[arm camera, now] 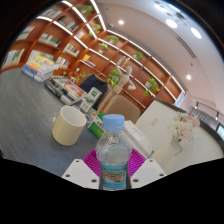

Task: Pour water

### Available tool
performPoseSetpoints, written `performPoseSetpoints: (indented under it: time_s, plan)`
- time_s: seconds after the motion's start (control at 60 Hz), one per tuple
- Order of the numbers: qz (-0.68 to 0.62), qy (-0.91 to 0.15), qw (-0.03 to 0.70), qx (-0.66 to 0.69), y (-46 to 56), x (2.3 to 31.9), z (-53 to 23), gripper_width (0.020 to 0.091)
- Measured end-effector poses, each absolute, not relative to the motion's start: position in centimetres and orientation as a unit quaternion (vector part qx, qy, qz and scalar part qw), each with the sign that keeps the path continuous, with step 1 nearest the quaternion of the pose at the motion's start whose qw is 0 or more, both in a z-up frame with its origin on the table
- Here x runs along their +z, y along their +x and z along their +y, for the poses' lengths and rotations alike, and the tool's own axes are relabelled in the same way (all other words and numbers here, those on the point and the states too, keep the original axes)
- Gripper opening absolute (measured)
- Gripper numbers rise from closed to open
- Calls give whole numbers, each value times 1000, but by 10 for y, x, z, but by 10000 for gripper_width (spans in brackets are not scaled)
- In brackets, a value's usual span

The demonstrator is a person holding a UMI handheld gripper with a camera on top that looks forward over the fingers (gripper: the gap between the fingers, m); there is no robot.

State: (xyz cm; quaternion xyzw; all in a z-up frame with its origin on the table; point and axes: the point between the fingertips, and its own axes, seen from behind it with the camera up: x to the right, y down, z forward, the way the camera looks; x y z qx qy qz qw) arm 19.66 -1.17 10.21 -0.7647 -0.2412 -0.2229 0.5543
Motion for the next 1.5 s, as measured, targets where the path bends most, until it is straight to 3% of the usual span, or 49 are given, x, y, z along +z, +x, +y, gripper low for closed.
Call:
performPoseSetpoints:
  time_s: [0.2,0.5,0.733,0.917,1.067,1.267,1.5]
  plan:
    - [-390,-668,494,-397,204,122,42,302]
    - [-547,-493,400,-546,171,143,78,305]
    - [-621,-292,317,-655,136,160,83,306]
    - [-616,-312,325,-647,136,157,82,305]
    - [-569,-423,403,-579,146,156,81,305]
    - [-417,-643,535,-355,170,147,68,326]
    - [-212,-758,612,-81,199,125,76,327]
